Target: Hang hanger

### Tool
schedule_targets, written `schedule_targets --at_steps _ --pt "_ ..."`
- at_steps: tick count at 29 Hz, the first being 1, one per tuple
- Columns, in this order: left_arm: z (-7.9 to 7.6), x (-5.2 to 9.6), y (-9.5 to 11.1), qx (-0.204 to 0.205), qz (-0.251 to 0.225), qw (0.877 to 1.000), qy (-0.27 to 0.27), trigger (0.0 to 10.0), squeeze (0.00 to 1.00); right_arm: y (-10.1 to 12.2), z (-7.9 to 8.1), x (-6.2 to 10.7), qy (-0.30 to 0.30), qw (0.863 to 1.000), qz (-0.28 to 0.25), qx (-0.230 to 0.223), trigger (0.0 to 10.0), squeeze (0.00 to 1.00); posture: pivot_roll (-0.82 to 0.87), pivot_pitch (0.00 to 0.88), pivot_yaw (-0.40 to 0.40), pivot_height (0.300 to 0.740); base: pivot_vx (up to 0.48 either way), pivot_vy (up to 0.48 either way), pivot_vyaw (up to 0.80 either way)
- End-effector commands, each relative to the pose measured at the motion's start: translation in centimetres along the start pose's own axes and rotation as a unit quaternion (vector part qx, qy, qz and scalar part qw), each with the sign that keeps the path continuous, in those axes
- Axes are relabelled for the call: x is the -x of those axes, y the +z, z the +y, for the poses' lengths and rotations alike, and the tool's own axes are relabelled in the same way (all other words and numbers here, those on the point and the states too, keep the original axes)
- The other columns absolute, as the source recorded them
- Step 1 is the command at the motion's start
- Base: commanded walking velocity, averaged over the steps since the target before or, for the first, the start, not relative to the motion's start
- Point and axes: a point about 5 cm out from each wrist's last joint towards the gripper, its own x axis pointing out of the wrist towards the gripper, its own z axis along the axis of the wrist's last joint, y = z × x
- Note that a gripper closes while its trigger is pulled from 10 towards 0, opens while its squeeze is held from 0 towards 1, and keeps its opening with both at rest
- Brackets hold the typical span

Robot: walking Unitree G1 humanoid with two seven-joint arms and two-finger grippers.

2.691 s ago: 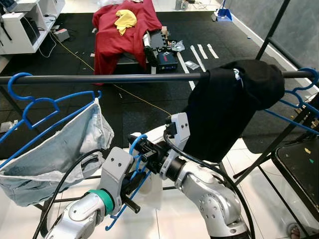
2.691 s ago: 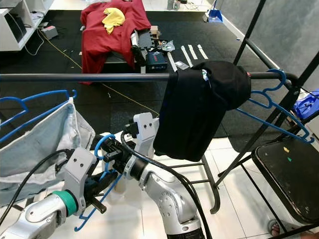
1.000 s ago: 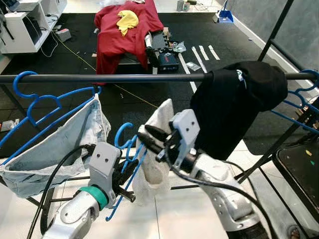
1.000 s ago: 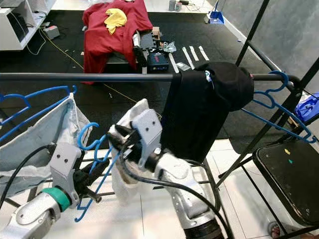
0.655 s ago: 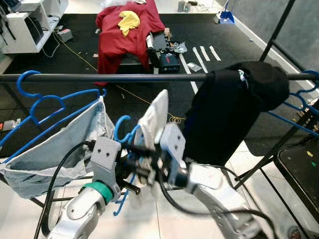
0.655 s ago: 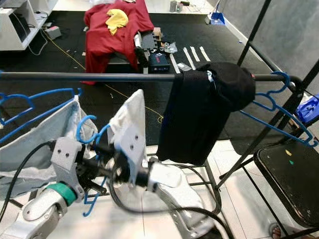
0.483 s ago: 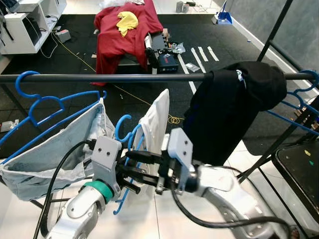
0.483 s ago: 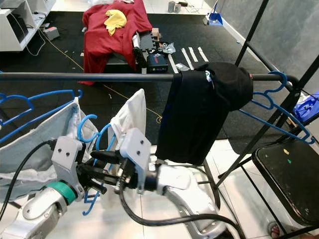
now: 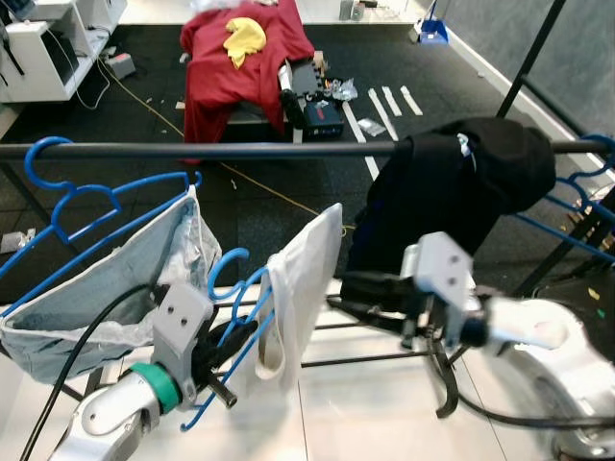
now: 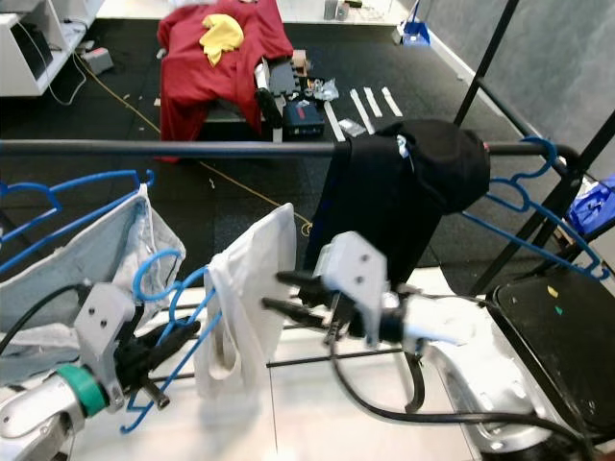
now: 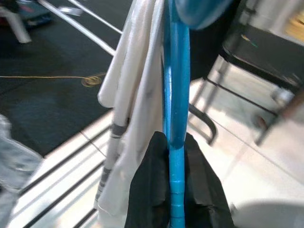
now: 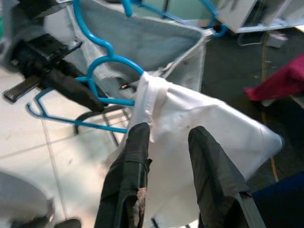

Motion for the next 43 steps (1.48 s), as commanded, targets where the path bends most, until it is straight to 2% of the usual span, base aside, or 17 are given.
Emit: schedule_targets --at_steps 1,3,6,8,10,13,19,24,27,31,33,34,35,41,43 --pt "-0.9 0.2 0.2 -0.022 -0.010 0.999 -0.045 10.0 0.00 0.0 0.8 0.5 0.030 1.000 0.006 -0.007 10.0 0.00 -0.19 0.179 0.018 0.740 0.000 0.000 0.00" --pt "-1.4 0.8 0.0 -0.046 0.002 0.994 -0.097 10.0 0.00 -0.4 1.7 1.2 0.067 0.997 0.028 -0.012 10.0 0.00 -0.19 0.180 0.015 0.740 0.000 0.000 0.00" --pt "-1.4 1.0 0.0 -0.056 0.005 0.992 -0.113 10.0 0.00 -0.6 2.0 1.4 0.084 0.996 0.037 -0.012 10.0 0.00 -0.19 0.182 0.016 0.740 0.000 0.000 0.00" --pt "-1.4 1.3 0.2 -0.080 0.005 0.987 -0.141 10.0 0.00 -0.7 2.5 1.8 0.117 0.992 0.050 -0.012 10.0 0.00 -0.20 0.183 0.017 0.740 0.000 0.000 0.00" --pt "-1.4 1.3 0.2 -0.080 0.005 0.987 -0.141 10.0 0.00 -0.7 2.5 1.8 0.117 0.992 0.050 -0.012 10.0 0.00 -0.20 0.183 0.017 0.740 0.000 0.000 0.00" --pt "-1.5 1.5 0.7 -0.098 0.001 0.981 -0.169 10.0 0.00 -1.0 2.8 2.2 0.150 0.986 0.068 -0.005 10.0 0.00 -0.20 0.184 0.021 0.740 0.000 0.000 0.00" --pt "-1.5 1.6 0.8 -0.109 0.000 0.977 -0.185 10.0 0.00 0.0 1.2 2.3 0.146 0.986 0.073 0.041 10.0 0.00 -0.19 0.182 0.025 0.740 0.000 0.000 0.00" --pt "-1.7 1.9 0.4 -0.110 0.004 0.975 -0.192 10.0 0.00 2.4 -0.8 2.9 0.114 0.987 0.065 0.093 10.0 0.00 -0.18 0.175 0.024 0.740 0.000 0.000 0.00" --pt "-1.7 1.9 0.3 -0.111 0.004 0.975 -0.193 10.0 0.00 2.6 -1.0 3.1 0.111 0.987 0.066 0.098 10.0 0.00 -0.18 0.173 0.023 0.740 0.000 0.000 0.00" --pt "-1.6 1.9 0.3 -0.112 0.003 0.974 -0.195 10.0 0.00 1.9 -0.9 3.6 0.122 0.985 0.083 0.084 10.0 0.00 -0.18 0.173 0.024 0.740 0.000 0.000 0.00" --pt "-1.6 1.9 0.3 -0.114 0.001 0.973 -0.199 10.0 0.00 0.4 0.0 3.7 0.160 0.984 0.078 0.023 10.0 0.00 -0.19 0.174 0.029 0.740 0.000 0.000 0.00" --pt "-1.6 1.9 0.3 -0.114 0.001 0.973 -0.199 10.0 0.00 0.4 0.0 3.7 0.160 0.984 0.078 0.023 10.0 0.00 -0.19 0.174 0.029 0.740 0.000 0.000 0.00" --pt "-1.5 1.8 0.4 -0.115 0.000 0.973 -0.201 10.0 0.00 -0.4 0.5 3.5 0.178 0.982 0.060 -0.019 10.0 0.00 -0.18 0.173 0.034 0.740 0.000 0.000 0.00" --pt "-1.4 1.8 0.6 -0.117 -0.003 0.972 -0.202 10.0 0.00 -1.2 0.0 2.8 0.179 0.982 0.058 -0.028 10.0 0.00 -0.17 0.171 0.036 0.740 0.000 0.000 0.00" --pt "-1.4 1.9 0.8 -0.118 -0.005 0.972 -0.201 10.0 0.00 -1.8 -0.4 2.1 0.179 0.981 0.070 -0.010 10.0 0.00 -0.16 0.171 0.037 0.740 0.000 0.000 0.00"
